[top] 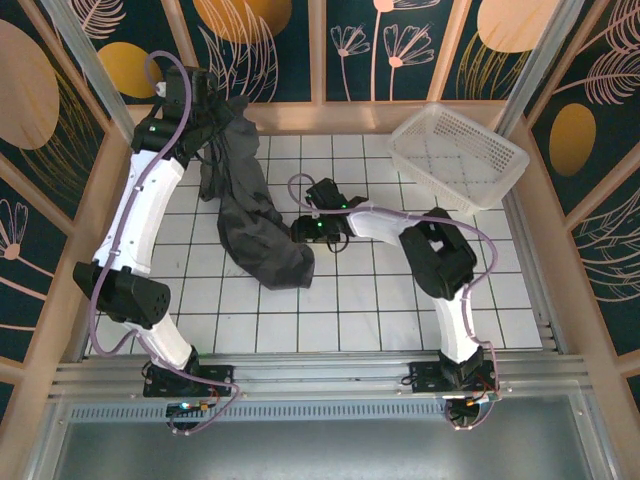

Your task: Fold and stack the t-shirts

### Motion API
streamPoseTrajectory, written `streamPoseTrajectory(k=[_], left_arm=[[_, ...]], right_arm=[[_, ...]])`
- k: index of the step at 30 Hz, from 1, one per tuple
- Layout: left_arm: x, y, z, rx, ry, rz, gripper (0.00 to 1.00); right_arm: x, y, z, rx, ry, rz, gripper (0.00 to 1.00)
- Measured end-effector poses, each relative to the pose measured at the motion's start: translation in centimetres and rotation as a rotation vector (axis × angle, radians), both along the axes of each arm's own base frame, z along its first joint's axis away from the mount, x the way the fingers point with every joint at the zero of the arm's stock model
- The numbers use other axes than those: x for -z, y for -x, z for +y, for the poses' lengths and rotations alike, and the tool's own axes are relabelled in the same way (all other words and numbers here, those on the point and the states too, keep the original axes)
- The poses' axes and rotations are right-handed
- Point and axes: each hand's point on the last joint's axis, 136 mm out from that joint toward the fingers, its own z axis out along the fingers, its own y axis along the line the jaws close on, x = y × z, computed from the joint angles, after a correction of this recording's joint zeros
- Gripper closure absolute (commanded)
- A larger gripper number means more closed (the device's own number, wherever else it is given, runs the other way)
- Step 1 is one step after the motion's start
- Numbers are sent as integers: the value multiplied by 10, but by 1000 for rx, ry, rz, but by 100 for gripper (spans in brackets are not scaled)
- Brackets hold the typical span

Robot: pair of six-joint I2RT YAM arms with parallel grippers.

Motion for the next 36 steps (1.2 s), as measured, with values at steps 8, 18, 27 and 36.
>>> streamPoseTrajectory(k=[8,18,27,36], left_arm=[[-3,2,1,-12,16,-7,100],[-47,20,14,-53,27,-120,100],[-54,21,20,-82,17,-146,100],[-63,17,39,-134,14,-179,100]], right_arm=[[-1,-34,30,1,-33,-35,35],[2,-42,40,4,-76,4,61],[0,-52,20,88,-55,-10,100],[-181,-135,-65,330,-143,-388,100]])
